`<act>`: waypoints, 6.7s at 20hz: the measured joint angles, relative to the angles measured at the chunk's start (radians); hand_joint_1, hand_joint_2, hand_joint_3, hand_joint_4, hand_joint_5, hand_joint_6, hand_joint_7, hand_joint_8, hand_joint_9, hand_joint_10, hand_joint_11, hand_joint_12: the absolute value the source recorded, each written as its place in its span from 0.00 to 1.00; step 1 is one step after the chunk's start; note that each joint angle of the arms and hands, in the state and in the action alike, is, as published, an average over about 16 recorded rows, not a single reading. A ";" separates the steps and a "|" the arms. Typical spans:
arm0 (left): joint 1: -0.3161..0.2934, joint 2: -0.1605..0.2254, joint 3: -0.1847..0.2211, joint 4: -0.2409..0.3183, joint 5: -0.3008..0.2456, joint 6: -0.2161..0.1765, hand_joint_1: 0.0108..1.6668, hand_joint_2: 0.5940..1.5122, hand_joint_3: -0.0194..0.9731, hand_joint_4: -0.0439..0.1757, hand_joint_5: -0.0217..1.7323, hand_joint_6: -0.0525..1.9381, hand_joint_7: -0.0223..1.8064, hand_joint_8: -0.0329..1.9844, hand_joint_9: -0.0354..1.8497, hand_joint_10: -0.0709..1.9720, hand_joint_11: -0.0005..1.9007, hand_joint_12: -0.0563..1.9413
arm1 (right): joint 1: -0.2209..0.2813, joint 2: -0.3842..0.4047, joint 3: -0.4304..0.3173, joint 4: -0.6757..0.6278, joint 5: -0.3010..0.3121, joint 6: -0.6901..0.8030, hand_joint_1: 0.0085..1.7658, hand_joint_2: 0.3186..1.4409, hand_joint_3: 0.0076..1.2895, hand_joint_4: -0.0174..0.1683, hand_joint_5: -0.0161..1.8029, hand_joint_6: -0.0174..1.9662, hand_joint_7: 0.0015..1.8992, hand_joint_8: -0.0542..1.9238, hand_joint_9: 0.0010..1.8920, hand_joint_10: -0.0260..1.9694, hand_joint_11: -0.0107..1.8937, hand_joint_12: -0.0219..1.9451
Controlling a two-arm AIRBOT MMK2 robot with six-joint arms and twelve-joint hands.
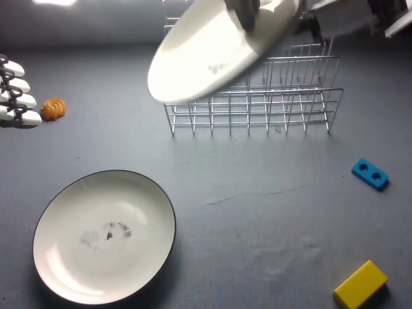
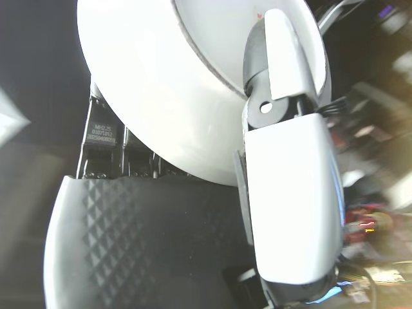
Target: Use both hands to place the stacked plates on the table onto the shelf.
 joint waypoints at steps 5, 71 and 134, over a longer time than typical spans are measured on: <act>0.000 -0.003 0.000 0.001 -0.002 0.000 0.01 0.56 0.03 0.20 0.14 0.03 0.13 0.01 0.12 0.04 0.04 0.12 | 0.046 -0.024 0.030 -0.032 -0.180 0.291 0.64 0.65 0.01 0.18 0.45 0.62 0.45 0.62 0.35 0.58 0.19 0.93; 0.025 -0.012 -0.008 0.081 -0.180 0.000 0.01 0.56 0.03 0.20 0.12 0.03 0.12 0.01 0.10 0.04 0.04 0.10 | 0.003 -0.189 0.223 -0.518 -0.438 1.081 0.66 0.73 0.01 0.11 0.40 0.60 0.42 0.61 0.35 0.56 0.20 0.87; 0.485 -0.107 -0.139 -0.300 0.185 0.001 0.01 0.57 0.03 0.17 0.12 0.02 0.10 0.01 0.09 0.02 0.06 0.09 | -0.351 -0.174 -0.283 0.436 -0.198 -0.914 0.64 0.61 0.01 0.13 0.03 0.03 0.01 0.04 0.01 0.02 0.02 0.01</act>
